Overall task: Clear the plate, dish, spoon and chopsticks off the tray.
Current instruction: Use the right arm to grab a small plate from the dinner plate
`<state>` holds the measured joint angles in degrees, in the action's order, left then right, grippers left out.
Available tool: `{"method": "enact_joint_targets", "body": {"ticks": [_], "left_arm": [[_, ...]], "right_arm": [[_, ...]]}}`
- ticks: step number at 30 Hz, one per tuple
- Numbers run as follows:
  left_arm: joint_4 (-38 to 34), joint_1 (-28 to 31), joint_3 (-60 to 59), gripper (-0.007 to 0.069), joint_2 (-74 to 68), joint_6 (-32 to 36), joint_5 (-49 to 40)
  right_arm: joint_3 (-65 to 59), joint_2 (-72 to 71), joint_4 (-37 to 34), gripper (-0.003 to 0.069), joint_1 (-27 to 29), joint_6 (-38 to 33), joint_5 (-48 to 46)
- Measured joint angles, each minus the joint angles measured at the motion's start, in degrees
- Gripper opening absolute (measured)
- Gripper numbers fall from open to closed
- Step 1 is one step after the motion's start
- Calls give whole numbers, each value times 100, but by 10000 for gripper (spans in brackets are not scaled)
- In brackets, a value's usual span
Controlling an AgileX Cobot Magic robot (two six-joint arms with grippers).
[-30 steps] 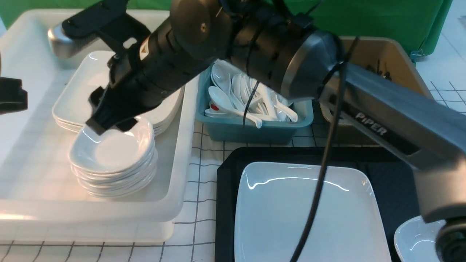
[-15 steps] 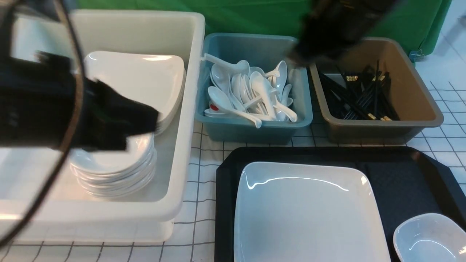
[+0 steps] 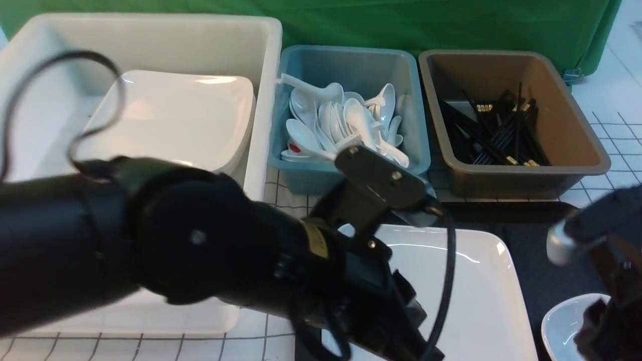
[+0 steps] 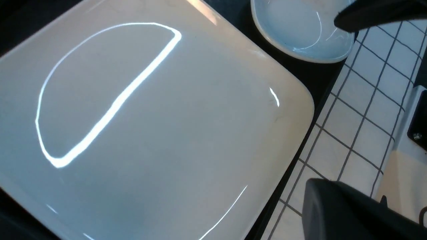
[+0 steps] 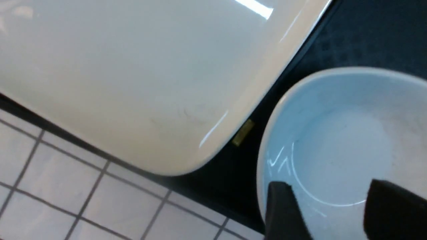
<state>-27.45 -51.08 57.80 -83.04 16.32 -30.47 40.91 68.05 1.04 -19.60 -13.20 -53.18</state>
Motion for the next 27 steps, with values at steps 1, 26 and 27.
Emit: {"method": "enact_joint_targets", "body": {"ticks": [1, 26, 27], "left_arm": [[-15, -4, 0, -11, -74, 5, 11], [-102, -4, 0, -4, -214, 129, 334], [-102, -4, 0, -4, -214, 129, 334]], "right_arm": [[-133, 0, 7, 408, 4, 0, 106], [-732, 1307, 38, 202, 11, 74, 1250], [-721, 1296, 38, 189, 11, 66, 1250]]}}
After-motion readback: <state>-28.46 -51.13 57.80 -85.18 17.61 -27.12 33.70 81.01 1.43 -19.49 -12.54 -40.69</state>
